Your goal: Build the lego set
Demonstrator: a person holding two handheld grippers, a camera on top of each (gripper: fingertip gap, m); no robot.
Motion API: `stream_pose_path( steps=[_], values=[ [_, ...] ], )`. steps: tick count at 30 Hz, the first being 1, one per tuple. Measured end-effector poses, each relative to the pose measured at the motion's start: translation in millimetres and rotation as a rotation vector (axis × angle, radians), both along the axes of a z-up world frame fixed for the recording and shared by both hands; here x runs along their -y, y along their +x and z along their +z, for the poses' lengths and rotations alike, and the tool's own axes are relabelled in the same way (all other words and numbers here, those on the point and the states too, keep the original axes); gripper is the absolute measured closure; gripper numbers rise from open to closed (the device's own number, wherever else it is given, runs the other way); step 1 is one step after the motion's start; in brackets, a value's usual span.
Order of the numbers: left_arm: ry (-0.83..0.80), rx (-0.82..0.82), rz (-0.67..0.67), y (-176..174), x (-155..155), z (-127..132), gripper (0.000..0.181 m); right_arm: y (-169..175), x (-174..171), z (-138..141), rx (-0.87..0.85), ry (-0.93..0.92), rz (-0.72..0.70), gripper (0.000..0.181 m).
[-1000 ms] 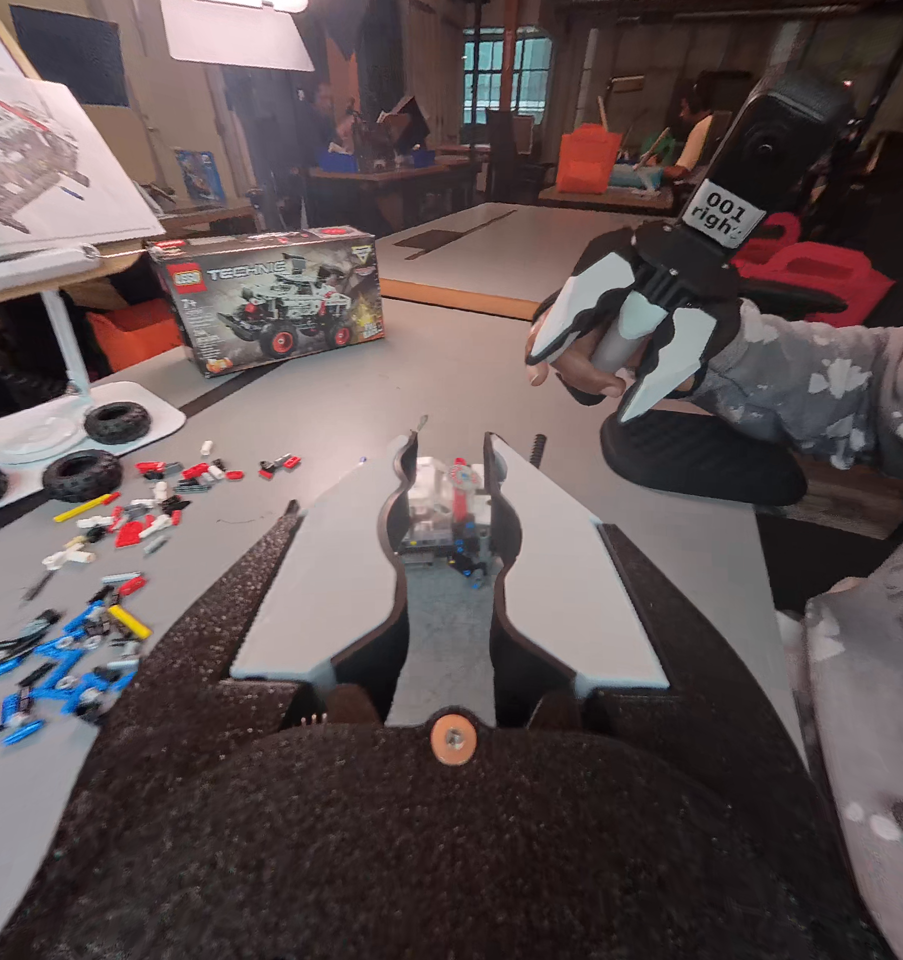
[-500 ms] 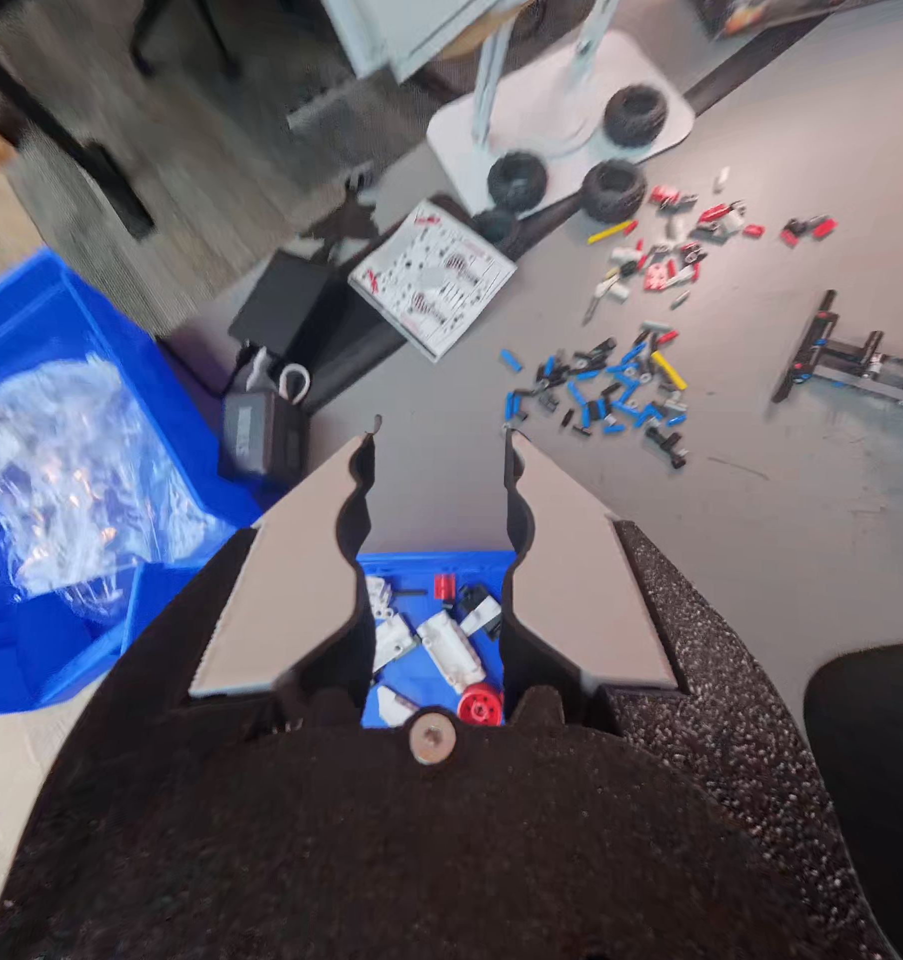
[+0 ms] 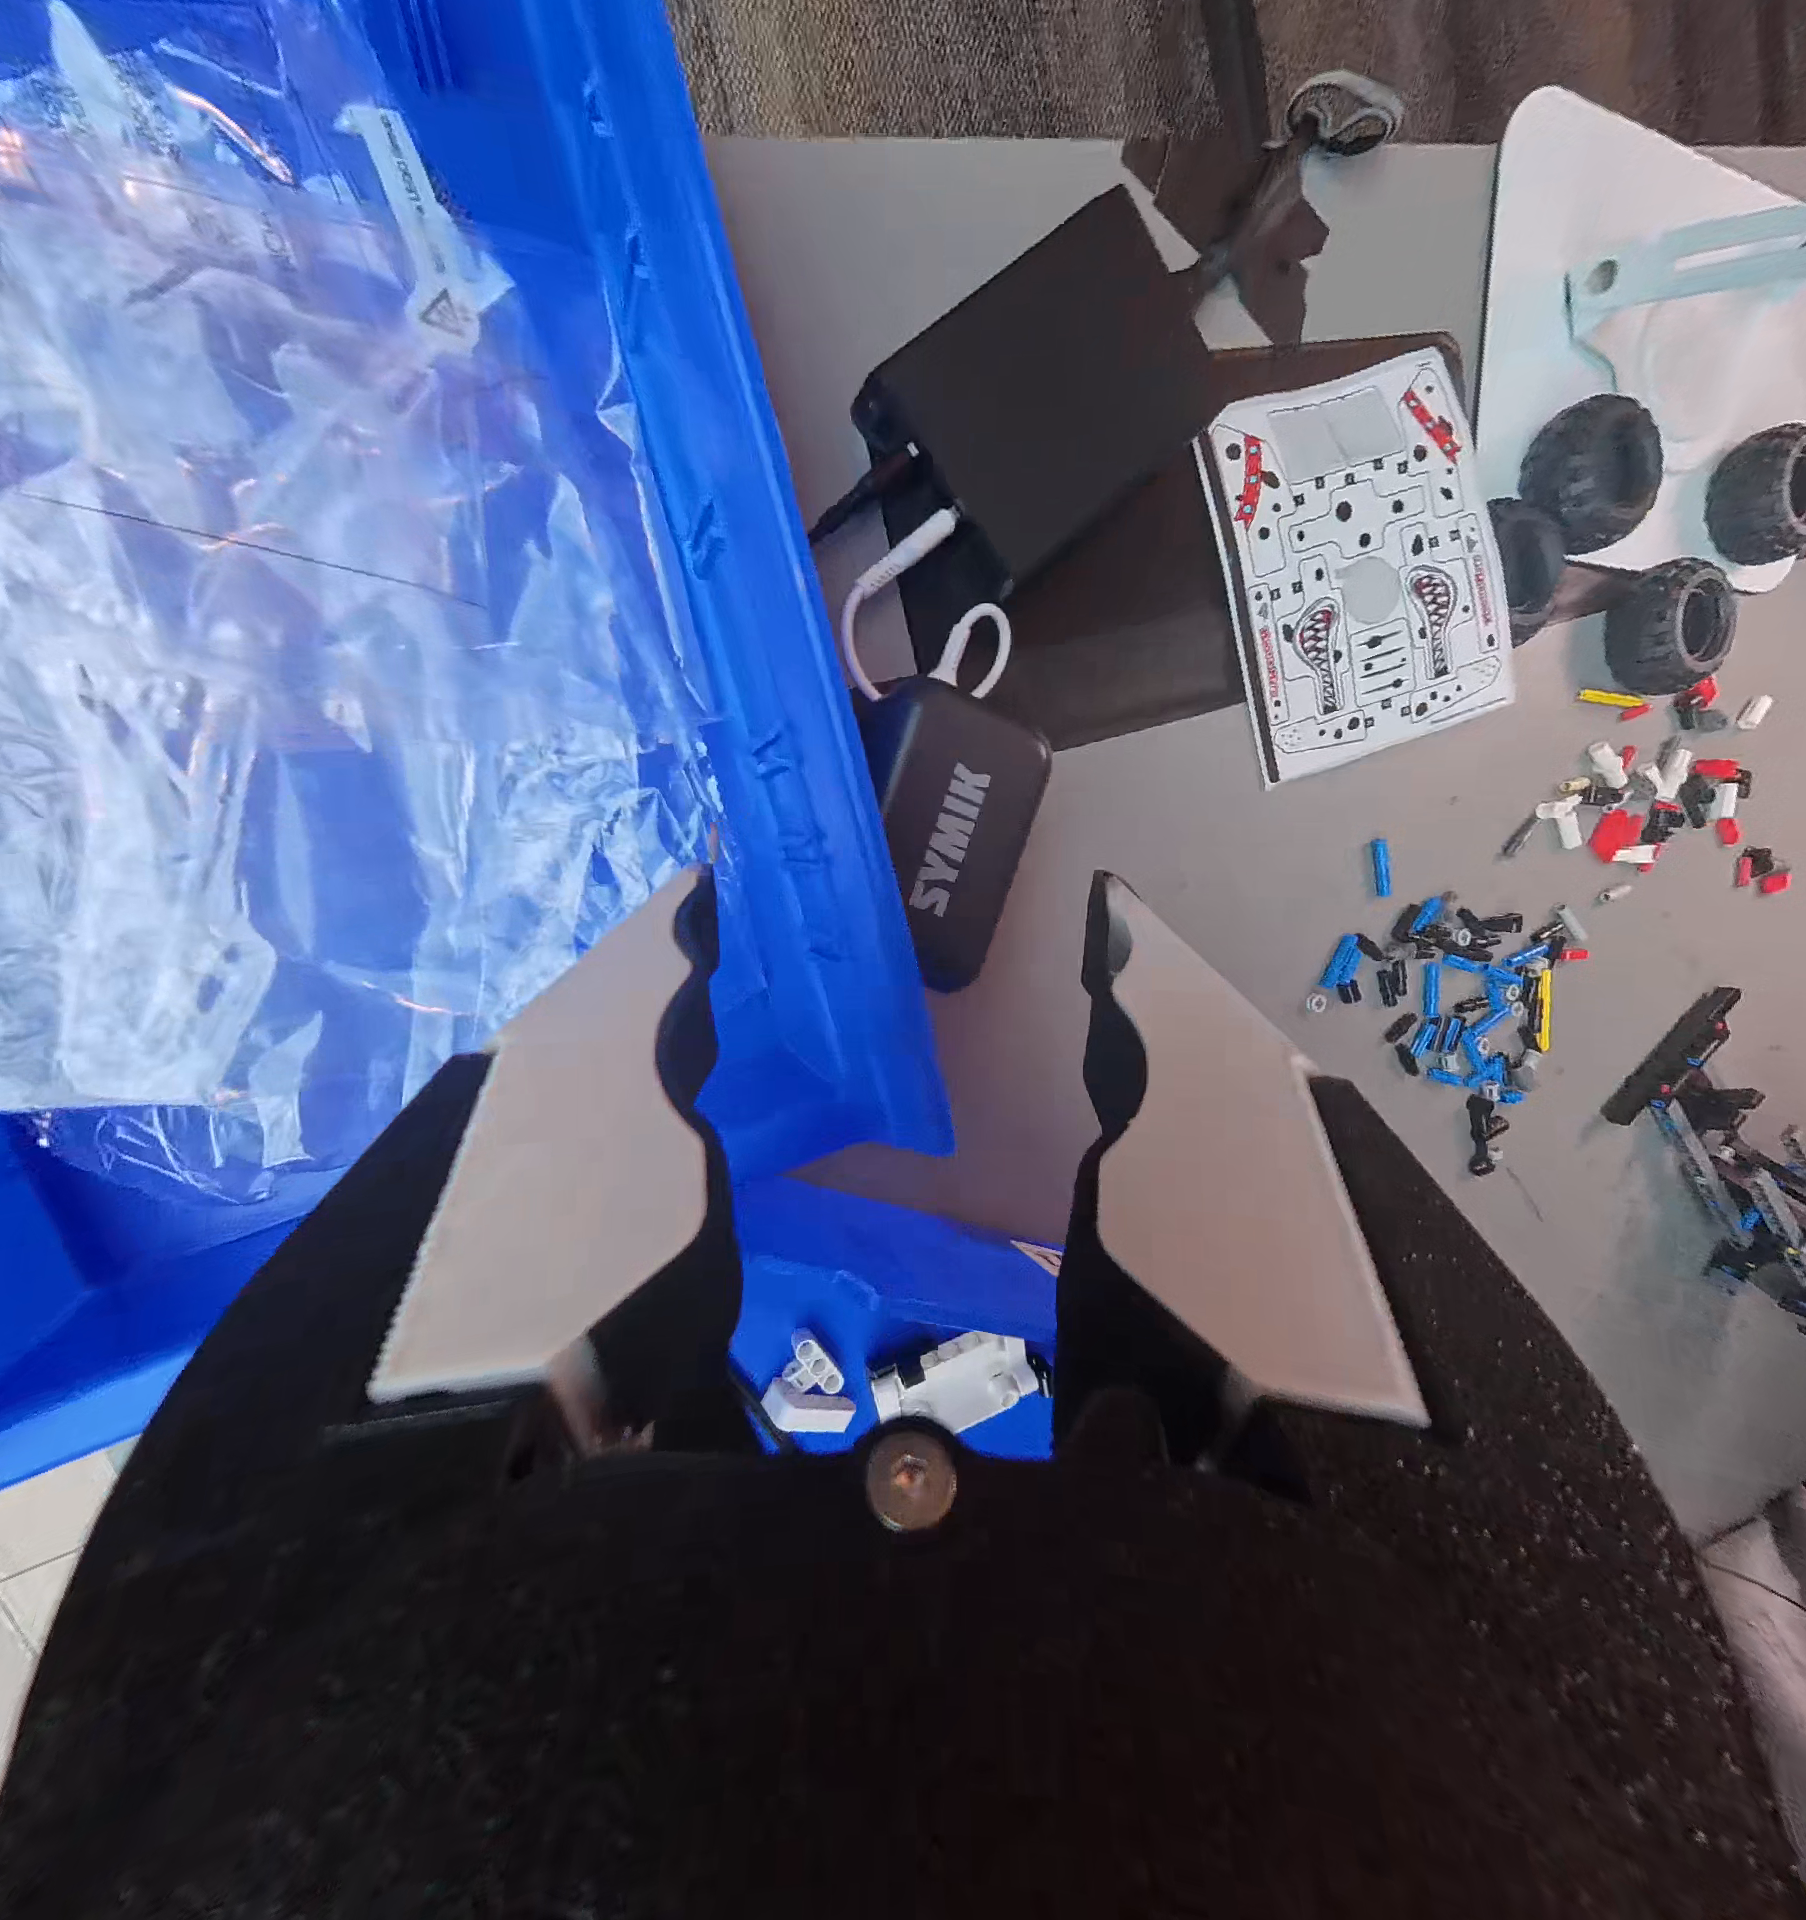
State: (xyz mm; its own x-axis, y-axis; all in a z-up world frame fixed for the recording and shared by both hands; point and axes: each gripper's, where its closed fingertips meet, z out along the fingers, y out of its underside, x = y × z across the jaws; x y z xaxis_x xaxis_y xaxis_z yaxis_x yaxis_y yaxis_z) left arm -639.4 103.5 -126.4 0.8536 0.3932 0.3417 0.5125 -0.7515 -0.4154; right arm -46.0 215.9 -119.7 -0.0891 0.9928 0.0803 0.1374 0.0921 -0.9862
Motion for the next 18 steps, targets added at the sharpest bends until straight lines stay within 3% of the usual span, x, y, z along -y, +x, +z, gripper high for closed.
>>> stream_pose_path(
  steps=[5,8,12,15,18],
  values=[
    [-0.26,-0.013,-0.138,4.2,23.0,-35.6,0.112,-4.4,-6.4,-14.2,0.037,-0.016,0.0,0.159],
    [-0.363,-0.09,-0.273,5.2,29.6,-39.1,0.118,-6.3,-5.3,-19.6,0.053,-0.014,0.01,0.162],
    [-0.25,-0.194,-0.409,12.2,-2.6,-18.3,0.12,-6.7,-3.9,-23.2,0.062,-0.011,0.014,0.163],
    [-0.157,-0.258,-0.439,12.8,-24.4,-3.4,0.118,-7.0,-3.8,-23.4,0.063,-0.009,0.012,0.163],
    [0.056,-0.298,-0.427,17.9,-51.7,26.3,0.12,-6.3,-3.2,-23.4,0.063,-0.007,0.012,0.163]
  ],
)
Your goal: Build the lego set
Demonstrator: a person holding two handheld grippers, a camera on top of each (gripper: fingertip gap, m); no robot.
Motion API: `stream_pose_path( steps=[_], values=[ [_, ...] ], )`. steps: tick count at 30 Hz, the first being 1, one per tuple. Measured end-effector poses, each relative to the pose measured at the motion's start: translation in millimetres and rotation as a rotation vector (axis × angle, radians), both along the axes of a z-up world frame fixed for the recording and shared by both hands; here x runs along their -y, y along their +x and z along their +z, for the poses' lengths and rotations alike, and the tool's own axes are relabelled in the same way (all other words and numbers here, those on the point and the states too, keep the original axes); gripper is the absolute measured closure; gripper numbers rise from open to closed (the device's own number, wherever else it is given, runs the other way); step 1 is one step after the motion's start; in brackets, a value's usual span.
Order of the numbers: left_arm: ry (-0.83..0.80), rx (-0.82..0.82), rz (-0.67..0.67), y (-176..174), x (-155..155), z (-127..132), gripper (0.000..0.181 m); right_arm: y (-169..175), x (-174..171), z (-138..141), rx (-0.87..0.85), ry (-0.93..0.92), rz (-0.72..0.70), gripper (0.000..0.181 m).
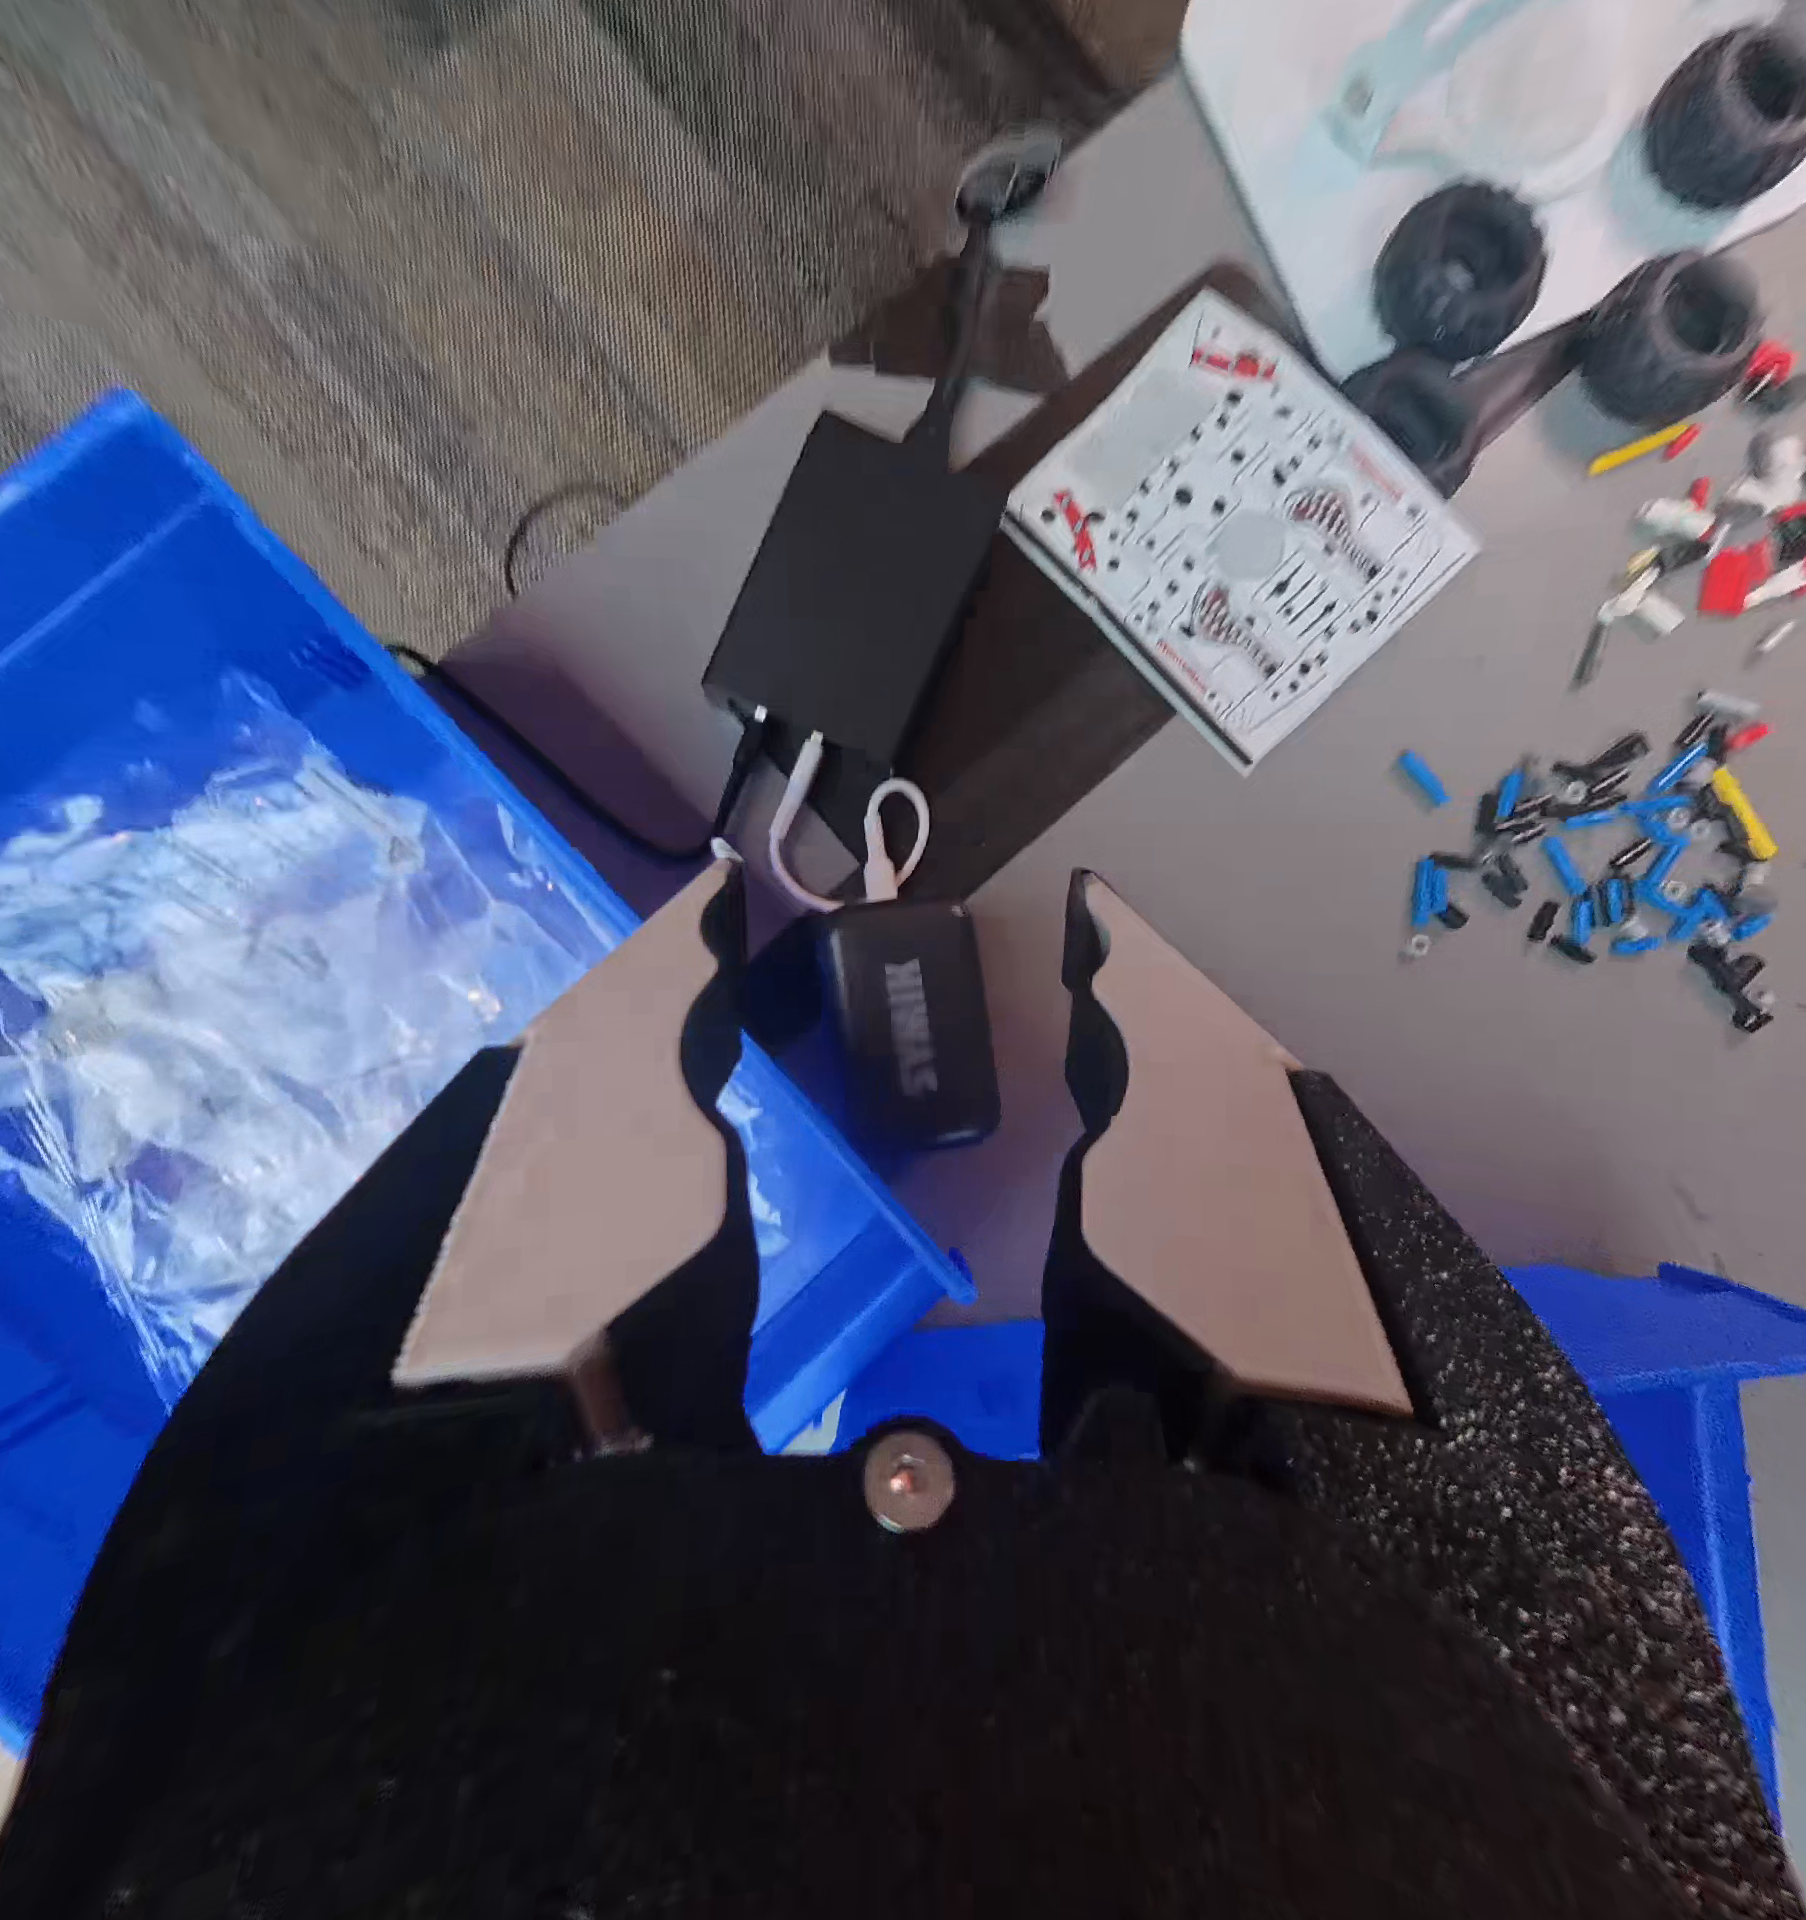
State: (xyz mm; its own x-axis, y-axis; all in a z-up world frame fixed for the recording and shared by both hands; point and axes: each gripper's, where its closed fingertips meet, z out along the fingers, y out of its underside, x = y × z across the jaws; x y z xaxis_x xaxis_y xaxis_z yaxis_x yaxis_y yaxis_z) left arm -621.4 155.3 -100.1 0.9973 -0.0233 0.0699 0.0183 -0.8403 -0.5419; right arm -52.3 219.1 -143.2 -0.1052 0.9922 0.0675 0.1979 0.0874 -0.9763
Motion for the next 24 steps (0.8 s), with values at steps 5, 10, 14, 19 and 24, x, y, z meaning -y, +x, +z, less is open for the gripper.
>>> stream_pose_path(
  steps=[5,10,14,19,24],
  values=[
    [0.213,0.035,-0.03,9.9,-9.0,37.2,0.122,0.5,1.5,-0.1,0.0,0.004,0.006,0.164],
    [0.324,-0.045,-0.147,41.0,-0.4,51.1,0.12,2.0,3.4,0.2,-0.003,0.011,0.013,0.164],
    [0.321,-0.103,-0.196,62.6,9.0,44.3,0.121,2.1,3.9,0.6,-0.006,0.01,0.016,0.164],
    [0.056,-0.095,-0.128,37.9,41.8,1.0,0.12,2.0,11.2,-0.5,0.0,0.015,0.032,0.164],
    [0.006,0.222,0.045,21.3,50.7,-13.4,0.119,2.0,9.4,-0.8,0.003,0.007,0.021,0.164]
  ],
)
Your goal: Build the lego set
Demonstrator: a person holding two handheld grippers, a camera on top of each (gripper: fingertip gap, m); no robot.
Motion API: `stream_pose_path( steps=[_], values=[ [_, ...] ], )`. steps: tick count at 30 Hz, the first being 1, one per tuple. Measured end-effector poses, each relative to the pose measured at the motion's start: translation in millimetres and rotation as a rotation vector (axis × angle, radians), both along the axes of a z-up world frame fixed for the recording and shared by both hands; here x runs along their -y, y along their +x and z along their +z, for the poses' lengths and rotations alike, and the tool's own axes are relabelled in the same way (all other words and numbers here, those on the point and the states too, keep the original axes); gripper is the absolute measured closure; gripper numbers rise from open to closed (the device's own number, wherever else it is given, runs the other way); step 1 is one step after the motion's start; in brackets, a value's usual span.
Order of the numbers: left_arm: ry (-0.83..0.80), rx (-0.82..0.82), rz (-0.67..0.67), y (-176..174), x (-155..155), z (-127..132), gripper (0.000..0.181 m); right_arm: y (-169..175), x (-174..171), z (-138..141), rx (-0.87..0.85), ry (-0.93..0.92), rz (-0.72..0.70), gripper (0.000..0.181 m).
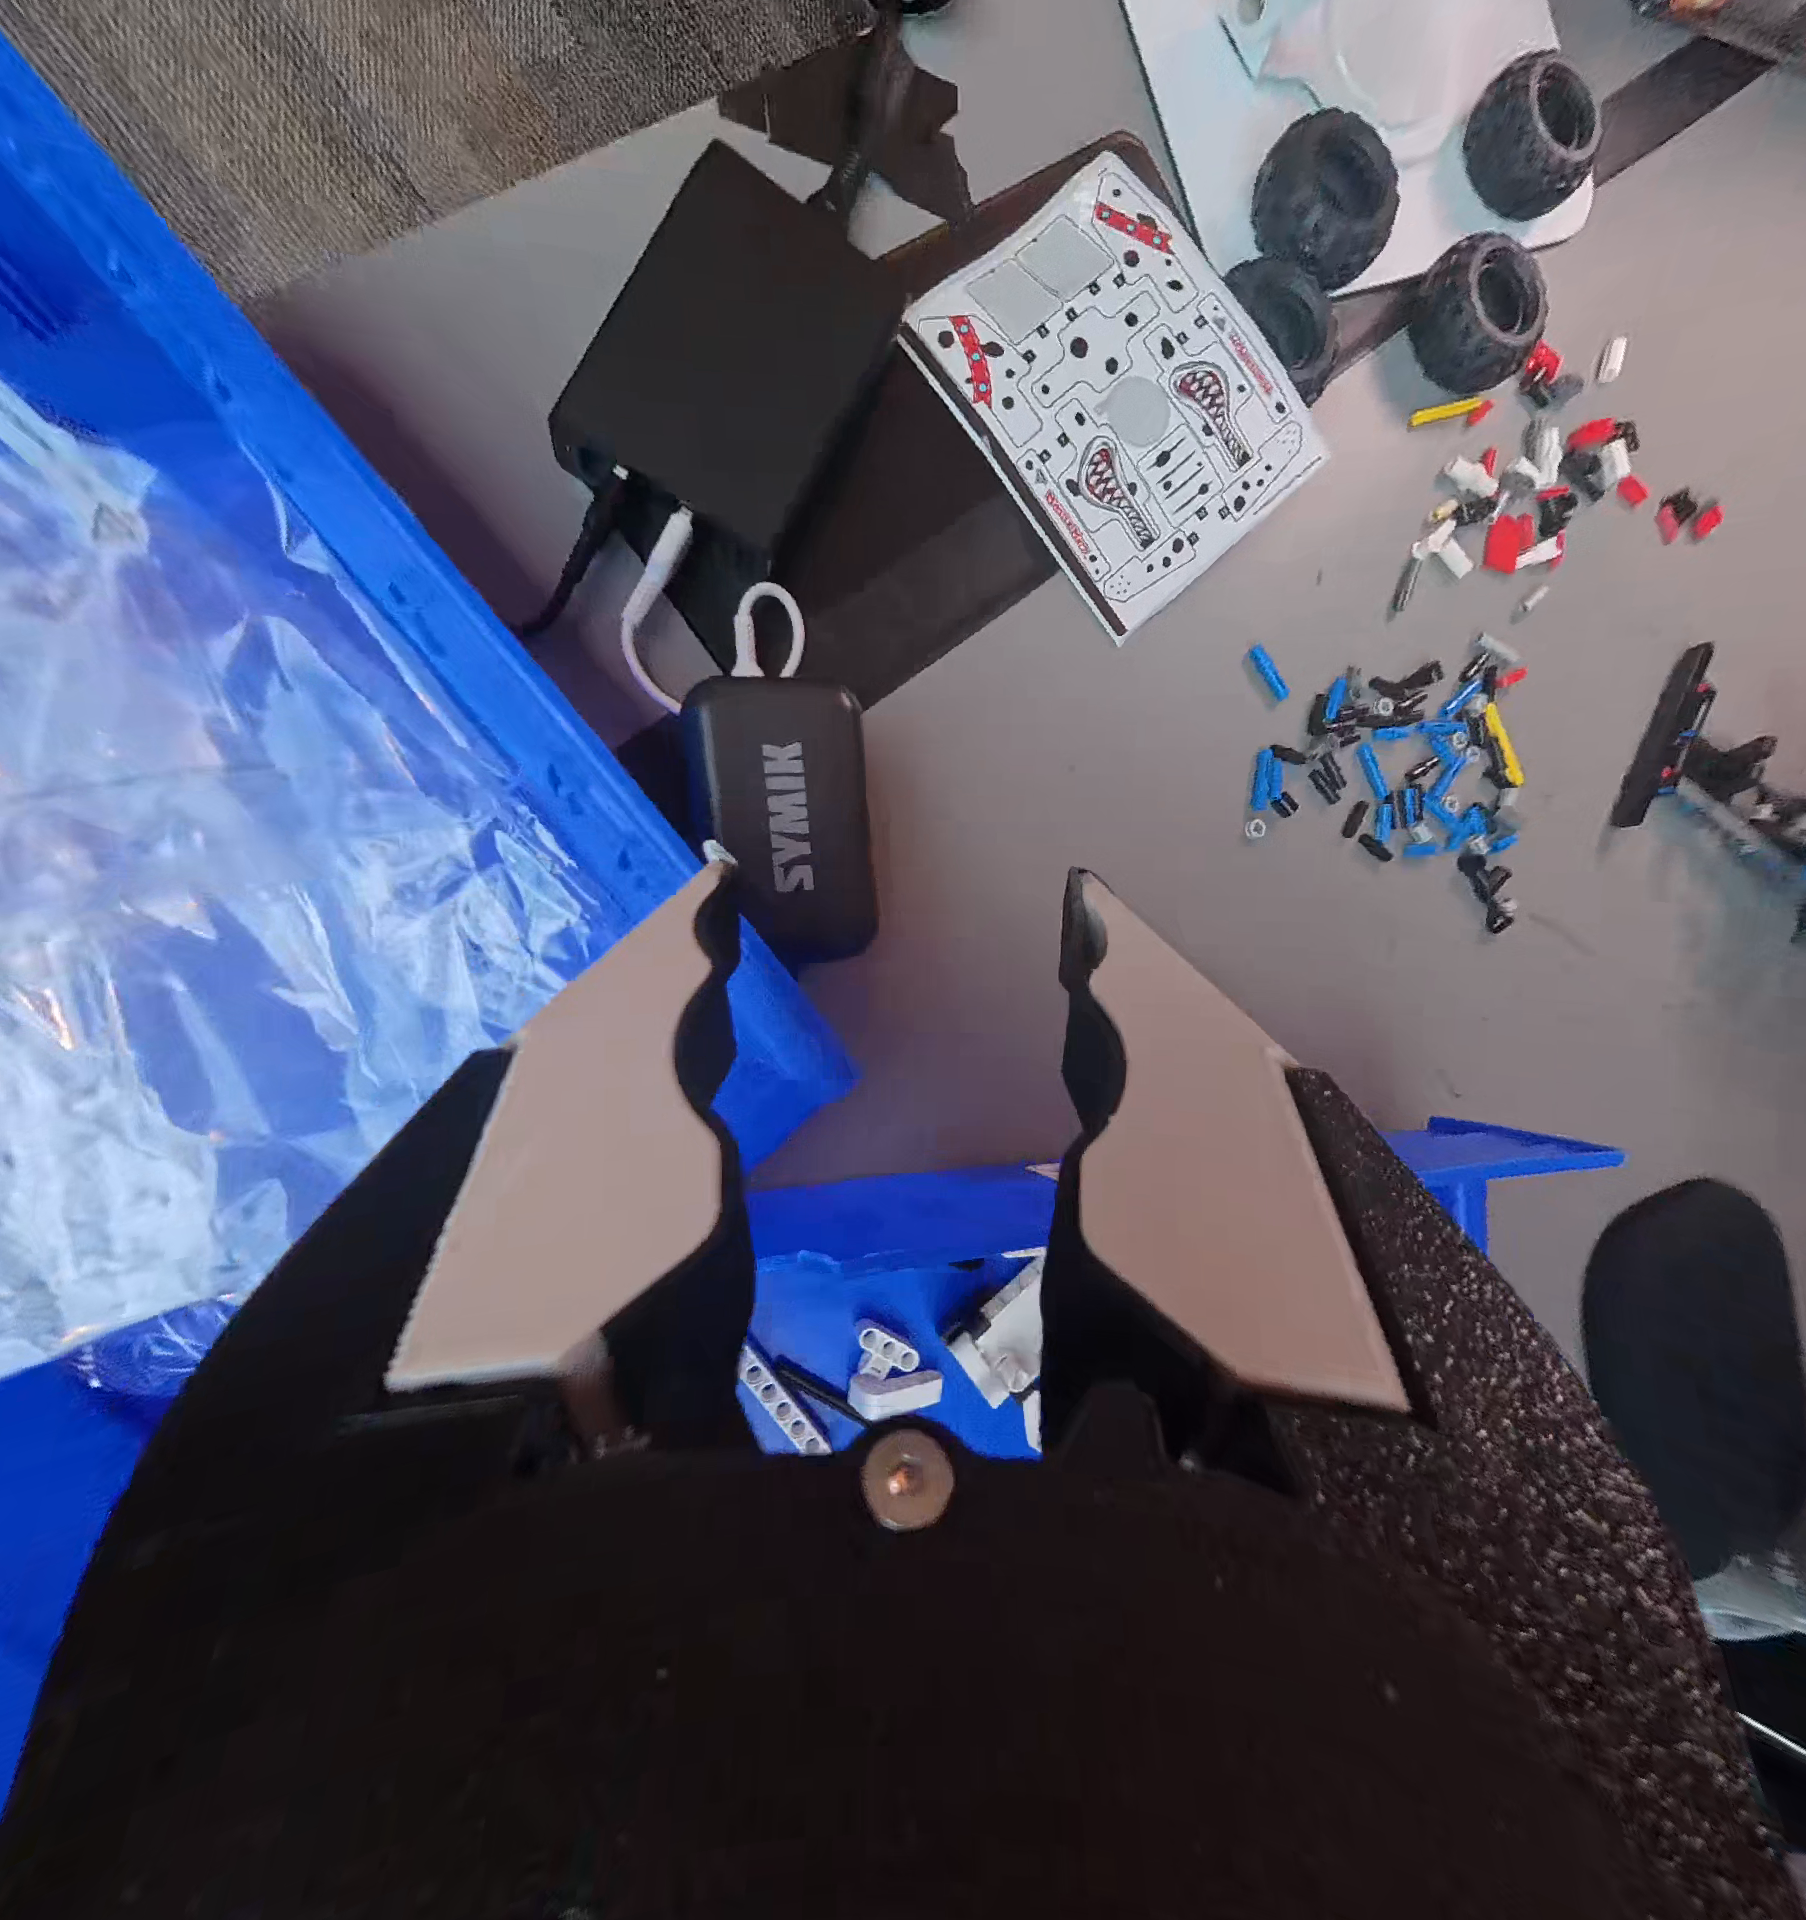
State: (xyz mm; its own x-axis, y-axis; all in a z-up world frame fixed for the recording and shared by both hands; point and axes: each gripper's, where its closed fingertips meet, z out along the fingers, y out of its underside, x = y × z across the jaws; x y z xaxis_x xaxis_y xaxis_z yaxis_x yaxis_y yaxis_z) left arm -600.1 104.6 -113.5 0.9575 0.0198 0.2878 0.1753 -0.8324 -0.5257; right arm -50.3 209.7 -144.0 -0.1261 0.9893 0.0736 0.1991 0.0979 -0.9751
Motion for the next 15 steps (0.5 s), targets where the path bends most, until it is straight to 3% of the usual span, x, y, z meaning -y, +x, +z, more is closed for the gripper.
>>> stream_pose_path(
  steps=[6,9,15],
  values=[
    [-0.082,0.159,0.033,-5.1,9.4,-16.9,0.108,-0.4,-4.3,0.6,0.001,-0.033,-0.012,0.164],
    [-0.108,0.083,0.051,-18.1,11.2,-22.3,0.106,-1.2,-7.2,0.7,0.004,-0.059,-0.015,0.164],
    [0.139,0.084,0.016,-10.8,-16.6,23.3,0.113,-1.4,-8.1,0.7,0.005,-0.065,-0.017,0.164]
  ],
)
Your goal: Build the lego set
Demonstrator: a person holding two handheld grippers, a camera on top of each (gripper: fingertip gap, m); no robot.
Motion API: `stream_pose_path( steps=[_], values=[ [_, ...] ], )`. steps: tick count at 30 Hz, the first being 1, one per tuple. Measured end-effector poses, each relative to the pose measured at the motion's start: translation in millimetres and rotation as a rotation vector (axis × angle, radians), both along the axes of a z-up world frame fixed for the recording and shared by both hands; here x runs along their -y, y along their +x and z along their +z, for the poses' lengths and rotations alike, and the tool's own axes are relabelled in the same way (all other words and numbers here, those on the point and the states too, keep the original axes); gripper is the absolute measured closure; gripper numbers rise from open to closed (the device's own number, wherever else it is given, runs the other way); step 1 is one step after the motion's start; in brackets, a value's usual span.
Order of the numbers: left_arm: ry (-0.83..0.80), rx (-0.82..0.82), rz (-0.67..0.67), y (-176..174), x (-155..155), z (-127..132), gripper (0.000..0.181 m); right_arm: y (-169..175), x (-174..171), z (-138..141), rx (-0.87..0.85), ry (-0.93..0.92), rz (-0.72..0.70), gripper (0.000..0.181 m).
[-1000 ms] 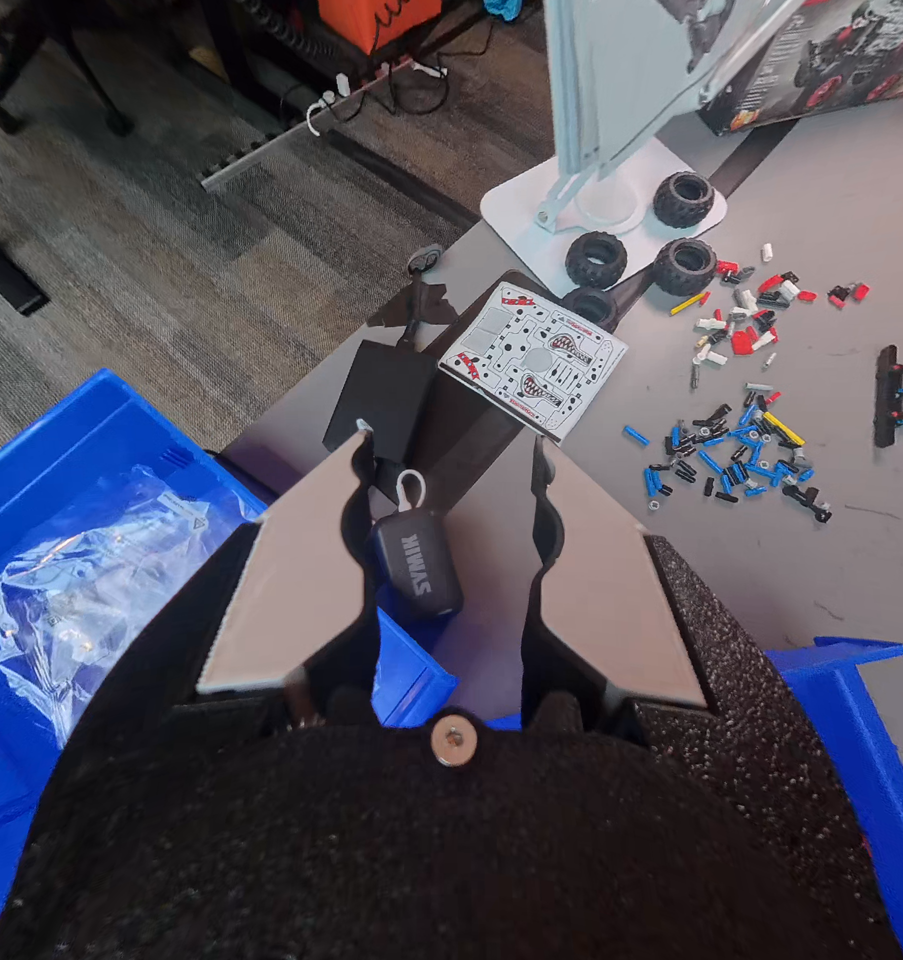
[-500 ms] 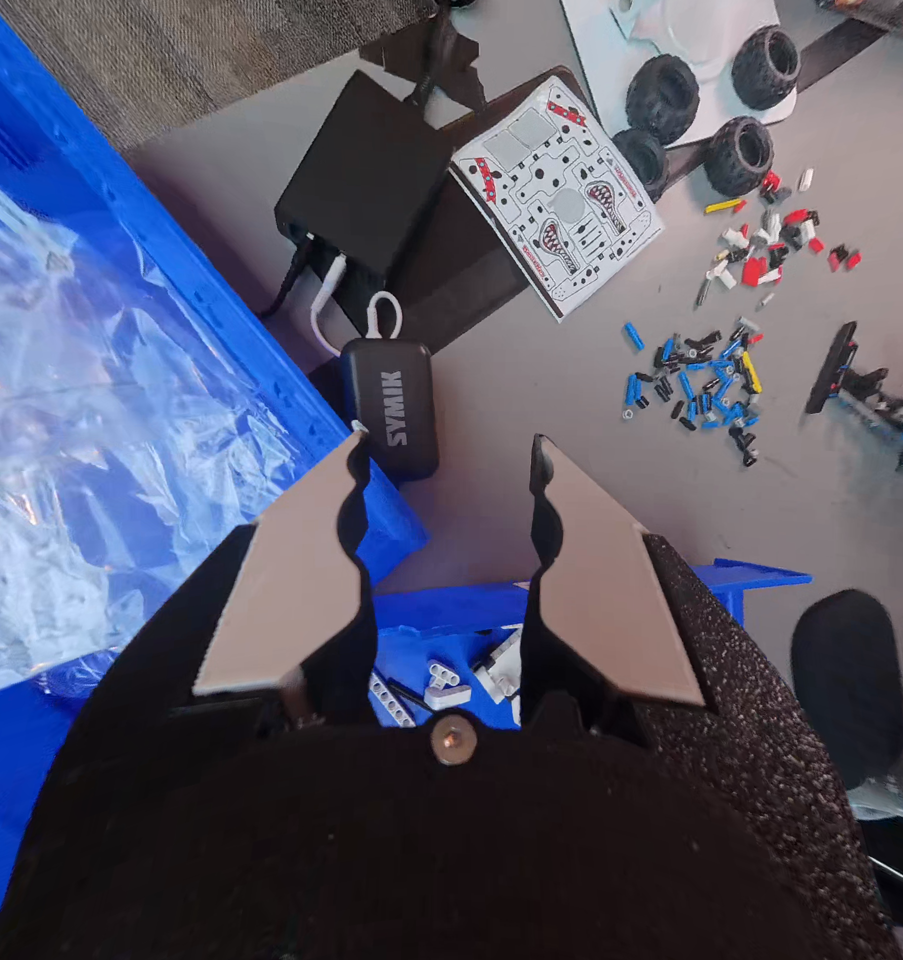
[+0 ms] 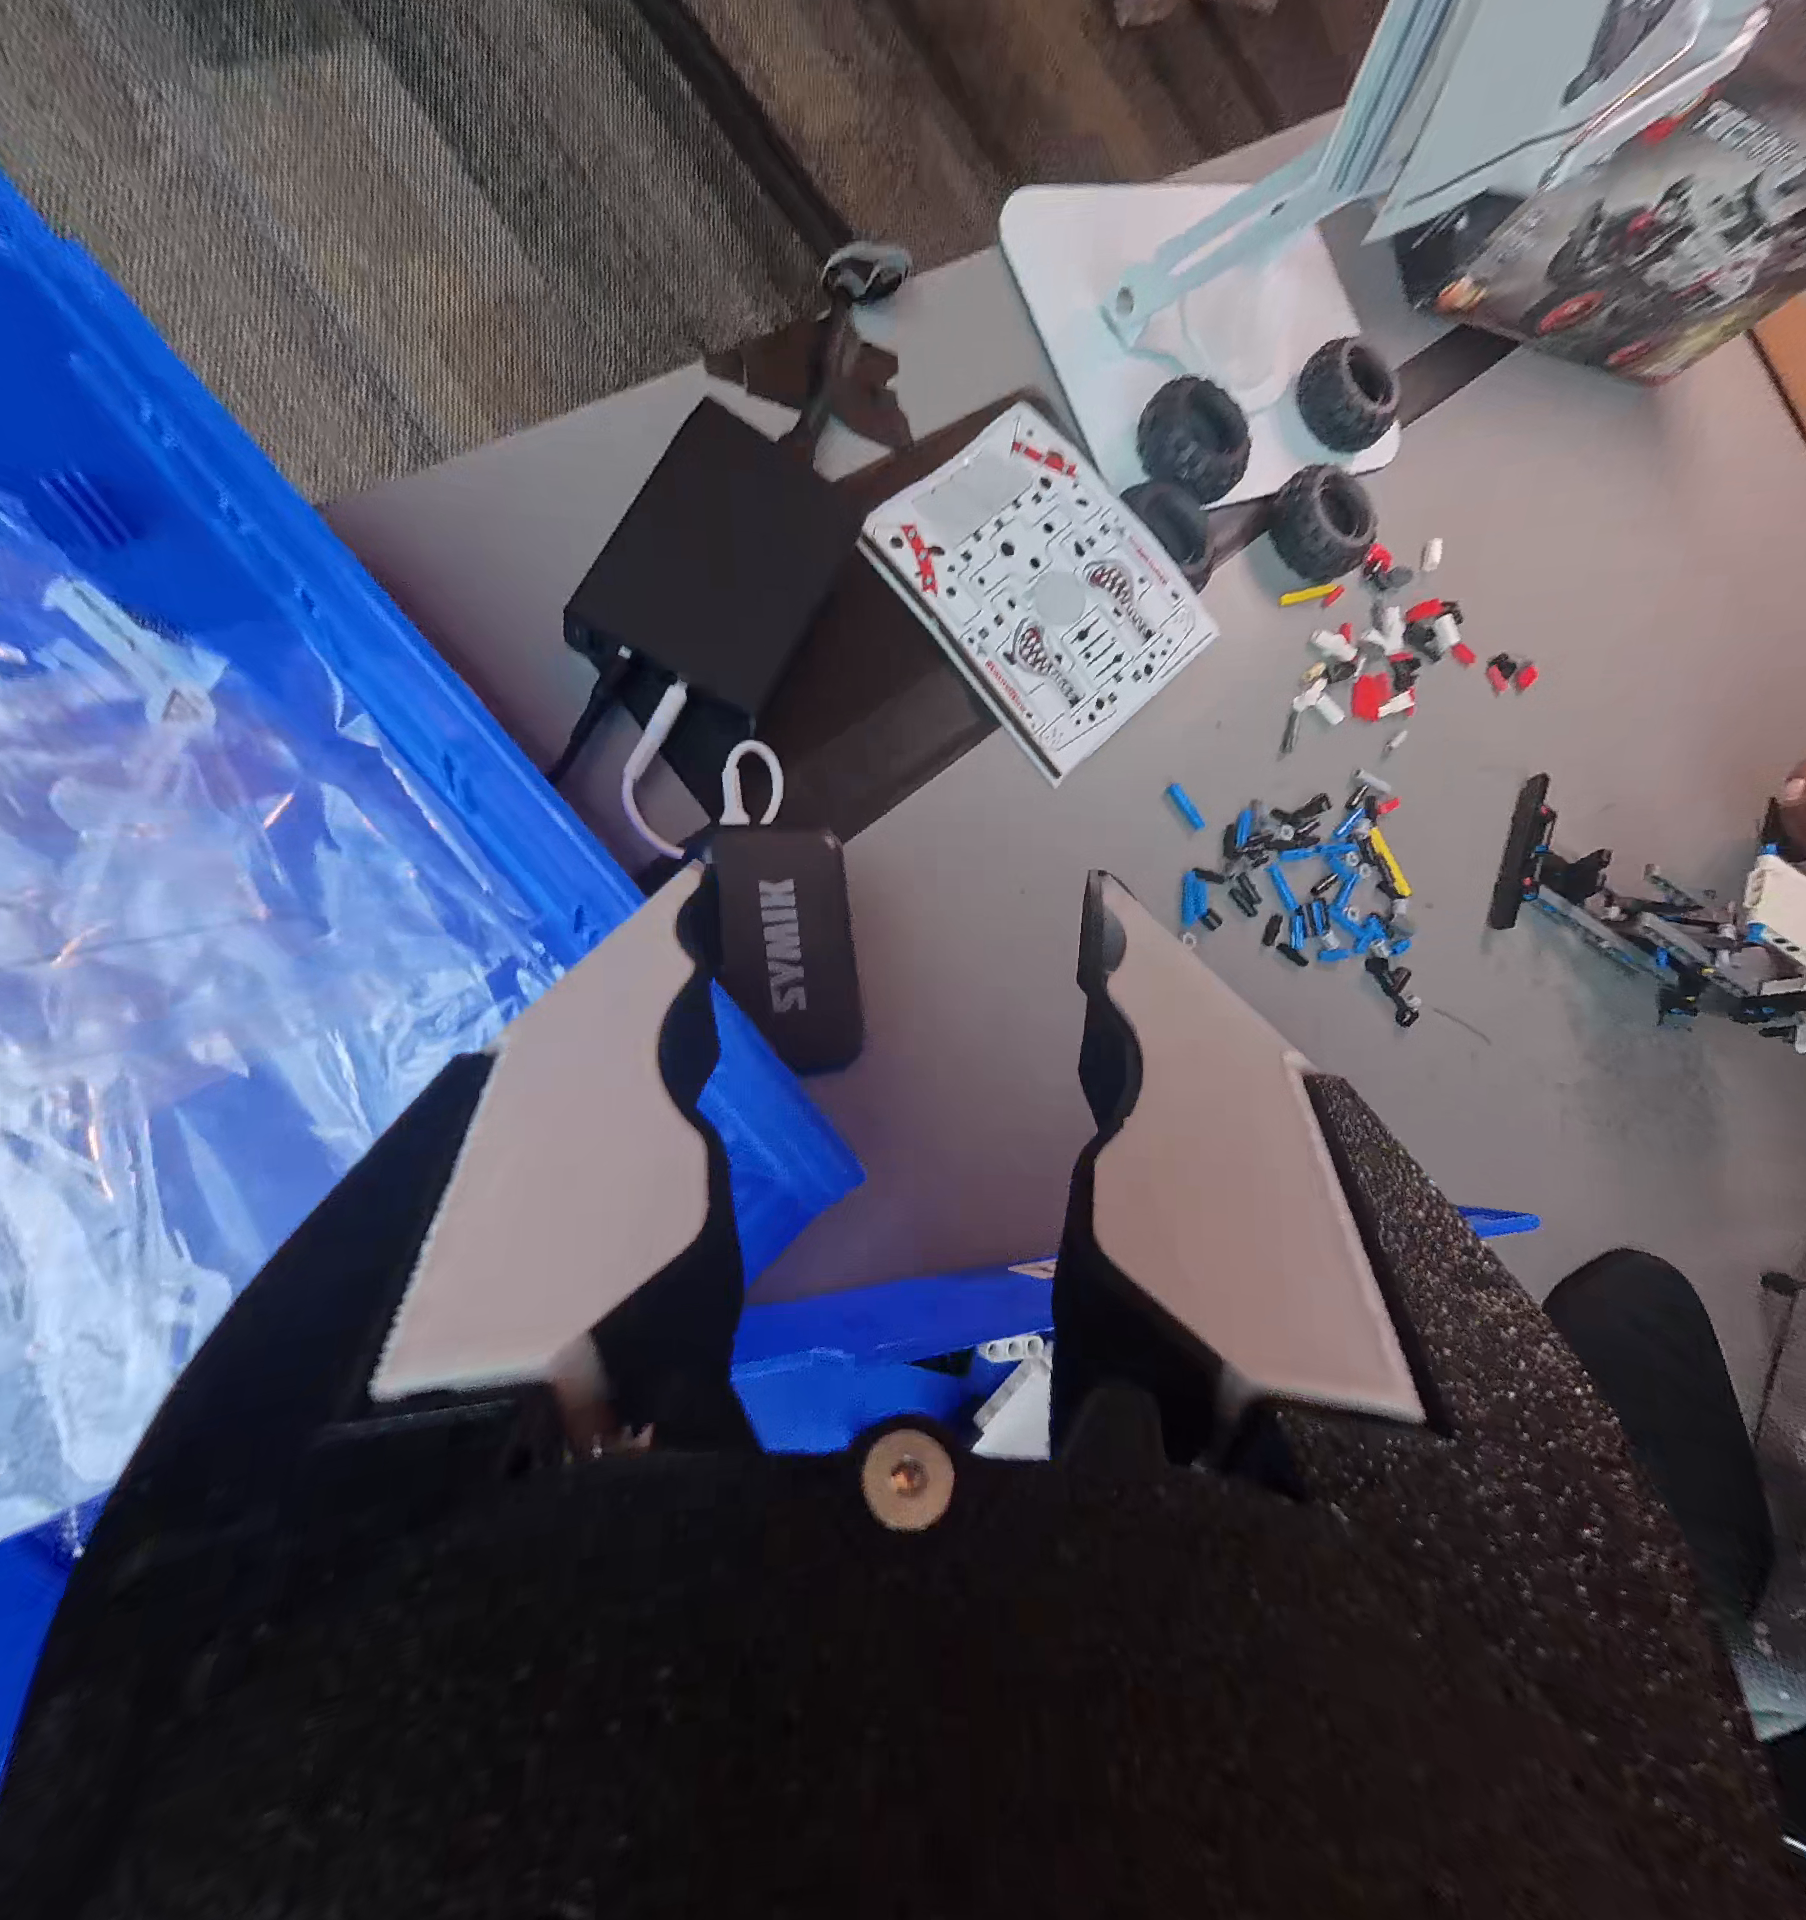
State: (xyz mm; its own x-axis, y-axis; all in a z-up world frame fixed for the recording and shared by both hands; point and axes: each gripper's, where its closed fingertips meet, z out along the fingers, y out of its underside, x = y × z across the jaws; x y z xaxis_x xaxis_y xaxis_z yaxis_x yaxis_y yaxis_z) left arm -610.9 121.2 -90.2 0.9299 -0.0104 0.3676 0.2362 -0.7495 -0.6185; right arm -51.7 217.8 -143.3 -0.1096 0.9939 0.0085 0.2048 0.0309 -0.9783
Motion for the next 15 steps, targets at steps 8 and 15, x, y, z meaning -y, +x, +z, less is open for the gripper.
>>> stream_pose_path(
  steps=[8,15],
  values=[
    [0.194,-0.096,-0.057,31.2,-20.9,35.3,0.119,-0.1,1.7,-0.4,-0.002,0.029,-0.005,0.165],
    [0.497,-0.362,-0.065,159.4,-35.8,82.7,0.118,0.6,-1.9,2.2,-0.021,0.047,-0.042,0.162]
  ],
)
